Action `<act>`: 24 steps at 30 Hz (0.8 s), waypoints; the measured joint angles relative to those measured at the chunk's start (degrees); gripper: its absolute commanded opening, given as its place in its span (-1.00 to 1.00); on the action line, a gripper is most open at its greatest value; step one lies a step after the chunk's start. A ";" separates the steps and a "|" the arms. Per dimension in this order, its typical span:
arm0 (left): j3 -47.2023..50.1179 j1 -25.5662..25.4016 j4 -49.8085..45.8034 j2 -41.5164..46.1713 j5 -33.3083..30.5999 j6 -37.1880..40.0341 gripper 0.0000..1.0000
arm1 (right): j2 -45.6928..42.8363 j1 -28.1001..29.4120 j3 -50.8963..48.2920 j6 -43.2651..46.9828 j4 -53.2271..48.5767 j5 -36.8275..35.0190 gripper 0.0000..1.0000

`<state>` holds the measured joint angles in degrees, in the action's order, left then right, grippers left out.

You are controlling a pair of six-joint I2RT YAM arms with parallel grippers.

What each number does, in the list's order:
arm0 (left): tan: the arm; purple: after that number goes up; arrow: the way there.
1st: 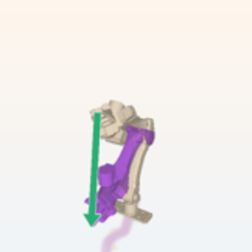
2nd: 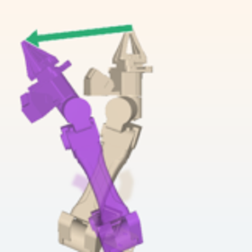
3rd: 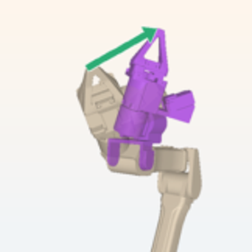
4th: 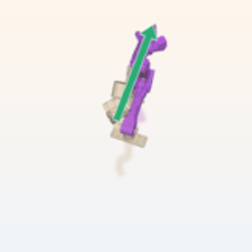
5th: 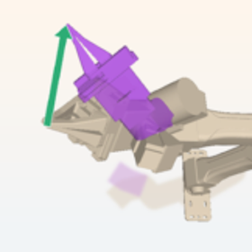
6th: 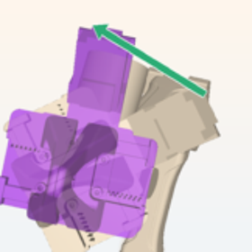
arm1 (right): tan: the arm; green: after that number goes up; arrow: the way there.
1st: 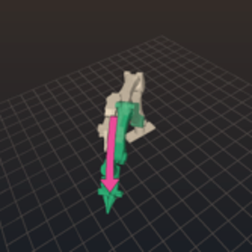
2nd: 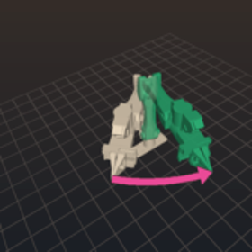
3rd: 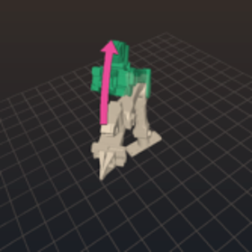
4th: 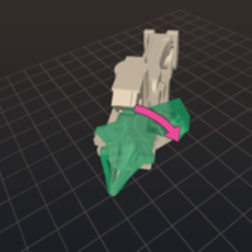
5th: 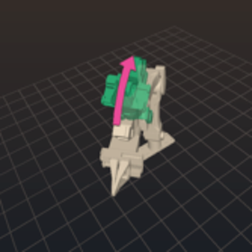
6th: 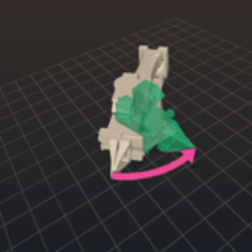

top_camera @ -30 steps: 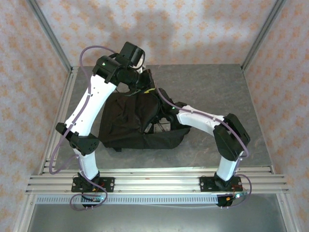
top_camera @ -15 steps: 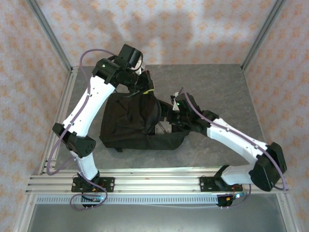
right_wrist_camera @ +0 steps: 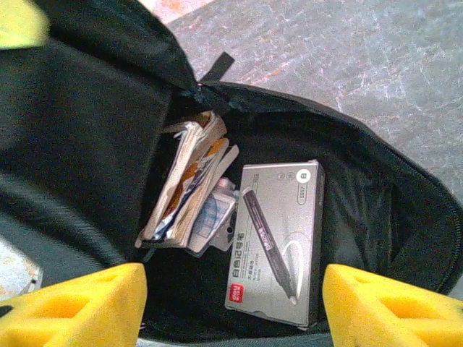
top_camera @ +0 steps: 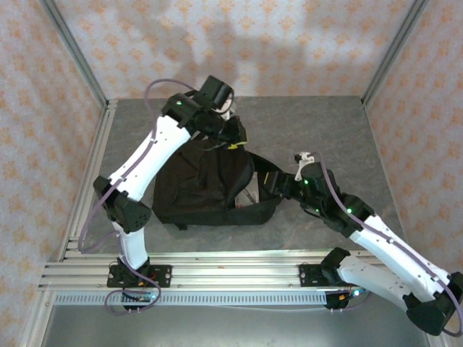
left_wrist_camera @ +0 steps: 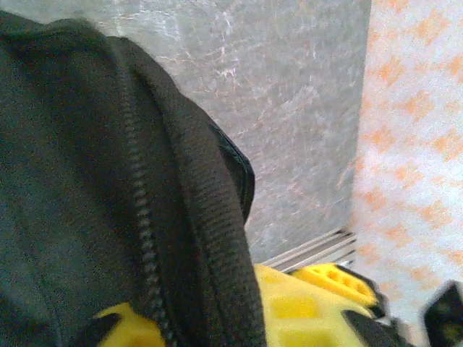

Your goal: Pack the student bag

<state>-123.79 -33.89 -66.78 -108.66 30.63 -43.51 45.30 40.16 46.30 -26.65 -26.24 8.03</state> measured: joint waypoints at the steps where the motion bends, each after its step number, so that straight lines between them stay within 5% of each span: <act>1: -0.28 -0.72 0.22 -1.36 0.02 0.02 -0.23 | -0.81 0.00 -0.26 1.49 0.00 0.57 0.30; 8: -2.19 -0.70 -0.57 -4.76 -1.05 0.07 0.06 | -2.75 2.29 -1.68 11.34 1.22 10.34 0.29; 14: 3.02 3.74 0.55 4.83 -1.84 -0.20 0.14 | -0.66 10.56 -1.20 21.88 1.79 13.42 0.29; 18: 12.79 7.41 3.37 15.32 -1.92 -1.97 0.24 | 2.45 14.29 1.29 26.10 1.57 11.15 0.29; 24: 19.12 9.09 3.69 20.20 -2.86 -1.40 0.25 | 8.02 14.51 12.90 22.43 -6.80 -3.43 0.22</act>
<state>-104.66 -24.80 -63.09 -88.47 27.77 -44.91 53.32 54.68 59.20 -4.23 -33.04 4.60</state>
